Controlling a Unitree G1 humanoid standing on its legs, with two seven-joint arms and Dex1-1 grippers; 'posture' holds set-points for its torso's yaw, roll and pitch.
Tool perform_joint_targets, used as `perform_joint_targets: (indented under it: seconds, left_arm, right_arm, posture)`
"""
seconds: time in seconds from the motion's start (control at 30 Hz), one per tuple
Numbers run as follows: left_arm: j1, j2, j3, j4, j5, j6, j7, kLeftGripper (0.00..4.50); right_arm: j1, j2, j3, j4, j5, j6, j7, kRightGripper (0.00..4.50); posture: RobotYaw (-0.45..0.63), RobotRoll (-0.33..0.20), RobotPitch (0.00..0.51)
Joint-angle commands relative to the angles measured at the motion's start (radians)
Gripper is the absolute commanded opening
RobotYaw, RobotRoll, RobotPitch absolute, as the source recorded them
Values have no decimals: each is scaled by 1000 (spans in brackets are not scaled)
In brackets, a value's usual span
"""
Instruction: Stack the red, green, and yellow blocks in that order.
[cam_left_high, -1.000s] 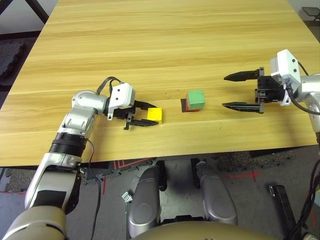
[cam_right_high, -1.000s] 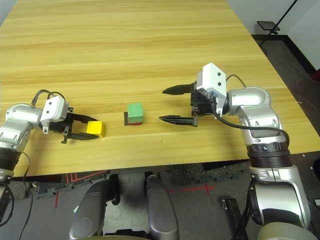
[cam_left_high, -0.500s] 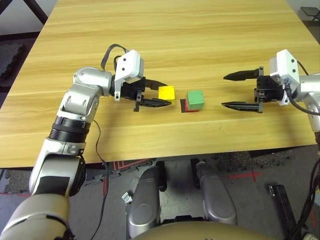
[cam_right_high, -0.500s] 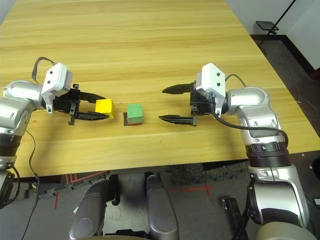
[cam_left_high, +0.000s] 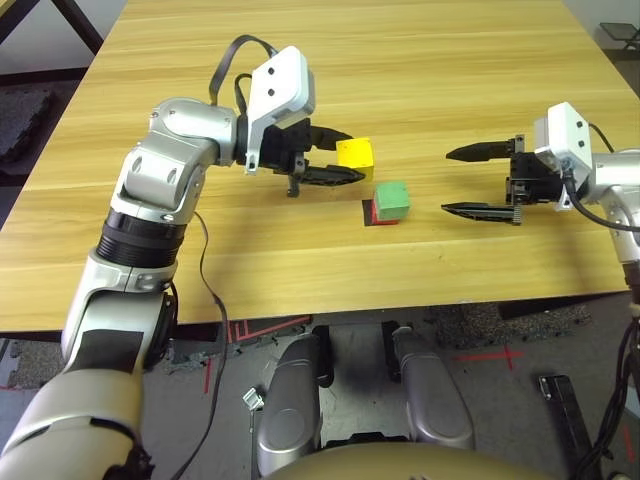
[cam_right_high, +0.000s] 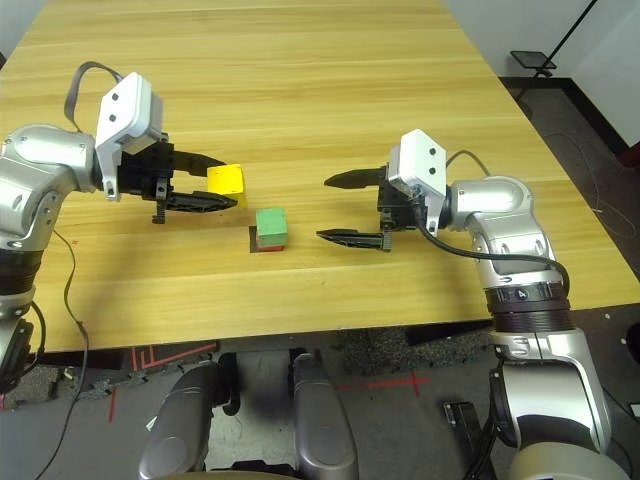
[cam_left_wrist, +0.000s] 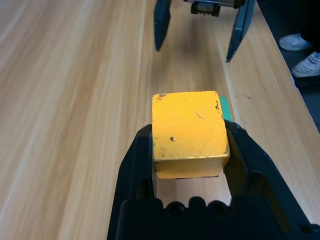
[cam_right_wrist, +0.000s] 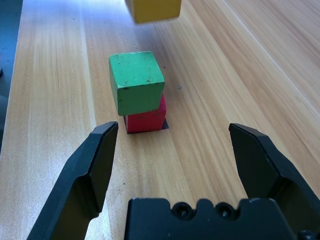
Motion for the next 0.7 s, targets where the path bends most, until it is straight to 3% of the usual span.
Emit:
perform_joint_targets:
  seconds: [0.03, 0.7]
  left_arm:
    - [14, -1, -32, -24, 12, -6, -6, 1951]
    - [-8, -91, -55, -68, -6, 119, 82, 1951]
  right_arm:
    - [10, -3, -2, -9, -3, -5, -2, 4500]
    - [14, -1, -1, 2, -5, -9, -14, 4500]
  posture:
    - [168, 92, 238]
    - [164, 94, 249]
